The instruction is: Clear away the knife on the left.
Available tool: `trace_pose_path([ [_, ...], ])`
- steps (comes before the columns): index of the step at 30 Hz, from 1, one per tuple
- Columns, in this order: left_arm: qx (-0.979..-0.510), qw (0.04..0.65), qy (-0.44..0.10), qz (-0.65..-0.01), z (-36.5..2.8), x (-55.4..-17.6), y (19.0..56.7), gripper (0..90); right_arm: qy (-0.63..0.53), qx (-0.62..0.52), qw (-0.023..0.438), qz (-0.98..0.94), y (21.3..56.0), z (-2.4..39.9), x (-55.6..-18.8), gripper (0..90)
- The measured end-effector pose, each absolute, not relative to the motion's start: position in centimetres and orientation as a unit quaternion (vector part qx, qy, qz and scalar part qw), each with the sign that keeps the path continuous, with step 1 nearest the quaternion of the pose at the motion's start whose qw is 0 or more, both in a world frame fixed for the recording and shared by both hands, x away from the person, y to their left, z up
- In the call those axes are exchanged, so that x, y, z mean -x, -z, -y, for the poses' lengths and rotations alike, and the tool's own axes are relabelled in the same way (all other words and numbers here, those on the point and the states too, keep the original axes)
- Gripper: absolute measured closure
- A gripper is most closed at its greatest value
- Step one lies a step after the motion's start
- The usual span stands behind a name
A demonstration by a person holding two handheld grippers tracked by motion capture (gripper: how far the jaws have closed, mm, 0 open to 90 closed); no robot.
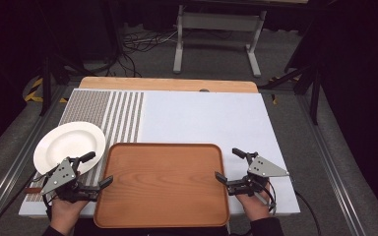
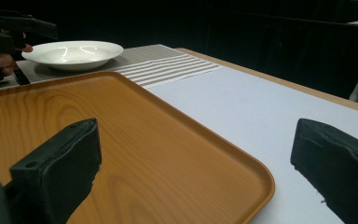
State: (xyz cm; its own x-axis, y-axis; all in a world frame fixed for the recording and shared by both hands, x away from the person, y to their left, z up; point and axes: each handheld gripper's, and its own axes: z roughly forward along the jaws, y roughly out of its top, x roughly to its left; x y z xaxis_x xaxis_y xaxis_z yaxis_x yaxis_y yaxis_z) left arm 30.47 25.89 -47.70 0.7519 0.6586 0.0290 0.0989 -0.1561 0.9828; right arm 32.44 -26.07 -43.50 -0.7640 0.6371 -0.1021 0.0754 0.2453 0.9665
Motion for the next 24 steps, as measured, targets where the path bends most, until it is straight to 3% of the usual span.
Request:
trace_pose_path([
  [15,-0.724,0.605,-0.214,-0.254,-26.2,-30.1,45.8,1.5,-0.572,-0.229,0.245,-0.748,43.4,25.9,-32.4,2.8],
  [24,-0.767,0.571,-0.175,-0.234,-25.7,-30.5,45.0,2.5,-0.574,-0.223,0.240,-0.750,43.3,25.7,-32.4,3.9],
])
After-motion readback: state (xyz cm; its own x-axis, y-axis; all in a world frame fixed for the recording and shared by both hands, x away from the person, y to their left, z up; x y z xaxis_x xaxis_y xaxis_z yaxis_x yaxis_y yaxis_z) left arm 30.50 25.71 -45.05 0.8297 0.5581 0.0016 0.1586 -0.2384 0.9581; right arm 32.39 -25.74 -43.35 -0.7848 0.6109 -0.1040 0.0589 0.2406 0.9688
